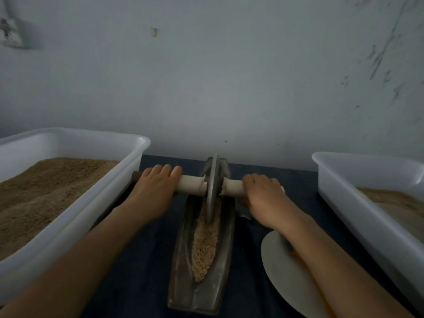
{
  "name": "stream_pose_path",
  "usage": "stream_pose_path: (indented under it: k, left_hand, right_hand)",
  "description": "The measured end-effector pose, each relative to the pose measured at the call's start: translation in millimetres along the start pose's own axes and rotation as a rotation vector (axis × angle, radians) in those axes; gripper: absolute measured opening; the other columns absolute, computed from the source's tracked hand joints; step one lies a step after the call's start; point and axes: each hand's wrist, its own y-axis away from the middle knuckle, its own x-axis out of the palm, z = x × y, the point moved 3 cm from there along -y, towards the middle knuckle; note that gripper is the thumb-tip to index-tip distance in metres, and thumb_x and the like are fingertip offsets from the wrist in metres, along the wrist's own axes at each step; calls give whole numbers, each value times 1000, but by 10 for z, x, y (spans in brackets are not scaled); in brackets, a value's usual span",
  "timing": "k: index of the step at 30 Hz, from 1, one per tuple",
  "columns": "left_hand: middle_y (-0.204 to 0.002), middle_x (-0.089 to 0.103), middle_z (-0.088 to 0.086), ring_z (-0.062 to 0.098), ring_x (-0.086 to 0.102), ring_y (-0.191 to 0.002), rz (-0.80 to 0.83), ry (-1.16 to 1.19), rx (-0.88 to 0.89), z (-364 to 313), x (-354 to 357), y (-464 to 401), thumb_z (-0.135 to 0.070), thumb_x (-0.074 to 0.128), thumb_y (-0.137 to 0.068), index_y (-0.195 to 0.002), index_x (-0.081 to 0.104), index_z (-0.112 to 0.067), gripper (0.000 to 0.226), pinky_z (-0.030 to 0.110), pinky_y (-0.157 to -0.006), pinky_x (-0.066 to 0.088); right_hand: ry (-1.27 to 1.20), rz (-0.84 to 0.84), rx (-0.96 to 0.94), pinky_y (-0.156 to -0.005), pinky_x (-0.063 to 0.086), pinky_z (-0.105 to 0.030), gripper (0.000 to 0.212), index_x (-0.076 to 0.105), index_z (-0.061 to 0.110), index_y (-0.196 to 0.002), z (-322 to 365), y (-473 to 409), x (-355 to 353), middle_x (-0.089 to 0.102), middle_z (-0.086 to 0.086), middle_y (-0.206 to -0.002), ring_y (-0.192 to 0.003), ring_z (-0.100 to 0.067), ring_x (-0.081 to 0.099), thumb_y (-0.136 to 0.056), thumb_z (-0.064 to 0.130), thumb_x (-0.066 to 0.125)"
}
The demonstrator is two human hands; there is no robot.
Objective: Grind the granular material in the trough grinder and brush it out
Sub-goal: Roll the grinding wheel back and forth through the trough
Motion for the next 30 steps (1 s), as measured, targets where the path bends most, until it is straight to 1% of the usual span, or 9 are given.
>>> stream_pose_path:
  k: [3,7,10,13,16,18,22,26,30]
  left_hand:
    - [-122,50,-3,13,49,-110,156,28,40,55,-60,60,-37,52,-92,-124,35,-25,38,28,-95,38]
    - [-121,51,-3,13,50,-106,439,77,96,44,-227,160,-33,52,-93,-122,33,-25,36,28,-92,40]
    - [-115,50,-2,12,50,-101,647,108,114,26,-353,244,-30,51,-94,-120,31,-26,33,27,-91,41]
    - [-104,48,-5,10,50,-95,723,150,137,24,-426,289,-28,50,-95,-108,28,-31,26,27,-89,42]
    - [-97,45,-7,8,47,-89,703,187,138,19,-409,250,-26,50,-95,-105,28,-30,25,23,-82,39]
    - [-95,44,-8,7,46,-88,649,186,131,18,-362,210,-26,51,-94,-103,27,-30,25,22,-79,36]
    - [-117,51,0,15,50,-103,414,105,78,36,-211,125,-30,50,-94,-111,35,-23,24,29,-90,41]
    - [-121,50,0,16,50,-109,237,89,53,64,-77,79,-32,51,-93,-119,37,-21,31,29,-94,39]
    - [-119,51,0,18,50,-109,142,65,22,65,3,68,-34,51,-93,-120,37,-22,33,31,-93,39]
  right_hand:
    - [-30,127,-26,-71,23,-30,23,44,13,-109,34,52,-89,52,-5,-110,-97,-22,47,-93,27,51]
    - [-137,402,-33,-69,28,-28,31,43,13,-113,122,173,-288,51,-4,-112,-98,-20,49,-94,36,52]
    - [-199,516,-73,-55,27,-20,31,43,14,-111,166,272,-412,46,2,-98,-83,-10,44,-93,37,53]
    - [-223,565,-96,-52,26,-17,25,39,19,-100,182,339,-467,38,9,-82,-67,-2,36,-93,38,53]
    - [-232,573,-80,-52,26,-17,25,34,20,-94,166,309,-441,36,10,-79,-67,-2,35,-93,37,53]
    - [-239,541,-68,-55,28,-18,23,37,19,-96,141,239,-399,42,7,-86,-76,-7,41,-93,36,53]
    - [-135,362,-38,-72,29,-30,27,44,12,-111,71,96,-260,52,-5,-113,-99,-21,49,-95,33,50]
    - [-71,136,-51,-73,25,-30,23,45,14,-113,19,30,-121,52,-5,-113,-102,-22,47,-94,26,49]
    - [-34,22,-53,-73,23,-31,30,45,14,-115,-21,-3,-11,51,-4,-113,-102,-22,46,-91,29,52]
